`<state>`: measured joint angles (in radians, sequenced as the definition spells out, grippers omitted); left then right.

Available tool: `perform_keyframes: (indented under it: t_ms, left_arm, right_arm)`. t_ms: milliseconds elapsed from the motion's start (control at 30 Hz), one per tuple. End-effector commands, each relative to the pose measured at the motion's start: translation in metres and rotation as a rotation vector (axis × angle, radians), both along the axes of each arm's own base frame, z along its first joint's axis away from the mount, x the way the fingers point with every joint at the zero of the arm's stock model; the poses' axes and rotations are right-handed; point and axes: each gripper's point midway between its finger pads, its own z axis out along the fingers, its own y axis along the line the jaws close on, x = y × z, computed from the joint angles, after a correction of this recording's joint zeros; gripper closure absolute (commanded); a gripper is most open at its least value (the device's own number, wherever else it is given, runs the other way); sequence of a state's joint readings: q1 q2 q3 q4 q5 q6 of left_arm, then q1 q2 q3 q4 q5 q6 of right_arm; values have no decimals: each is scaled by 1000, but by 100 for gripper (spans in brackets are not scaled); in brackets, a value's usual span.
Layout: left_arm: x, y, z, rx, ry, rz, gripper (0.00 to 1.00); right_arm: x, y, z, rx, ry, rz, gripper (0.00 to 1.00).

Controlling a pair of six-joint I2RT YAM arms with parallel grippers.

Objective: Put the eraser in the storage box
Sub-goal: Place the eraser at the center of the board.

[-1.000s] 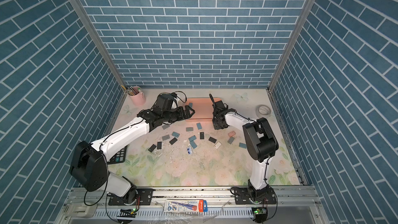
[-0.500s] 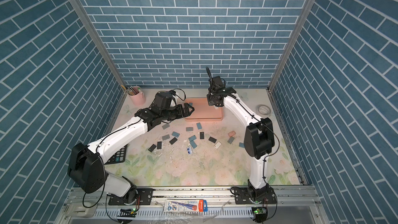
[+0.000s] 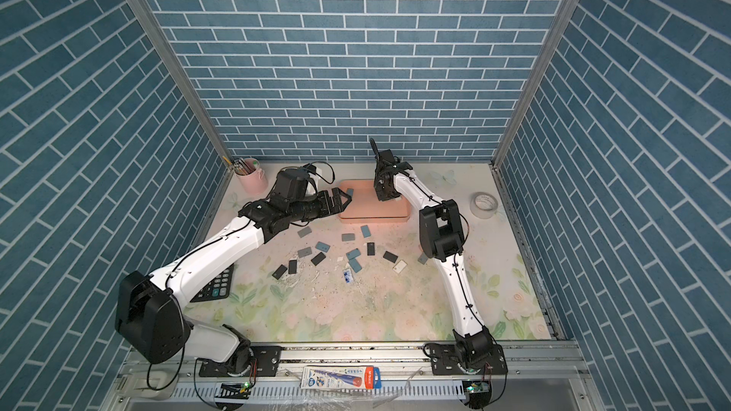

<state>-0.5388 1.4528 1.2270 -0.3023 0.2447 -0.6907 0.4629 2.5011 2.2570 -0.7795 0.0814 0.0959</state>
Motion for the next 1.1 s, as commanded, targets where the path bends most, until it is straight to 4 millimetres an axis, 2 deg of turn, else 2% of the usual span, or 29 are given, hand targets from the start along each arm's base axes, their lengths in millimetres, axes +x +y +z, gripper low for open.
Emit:
perform_keyframes:
  t_ms: [0,300,567,700,900,1067]
  left_arm:
    - [0,4,-14,36,26,-2,1]
    - [2,7,-18,48,35,8,0]
    - [2,7,-19,52,40,7,1]
    - [2,7,-18,51,39,8,0]
    - [4,6,-23,56,49,8,0]
    - [3,7,-27,74,64,2,0]
  right_arm:
    - [1,-6,-4,-19,23,24,85]
    - [5,0,-16,10,37,39,82]
    - [5,1,-19,9,42,36,81]
    - [4,-1,-14,5,36,35,79]
    - [2,1,-21,5,52,42,69]
    - [3,1,-15,4,44,39,60]
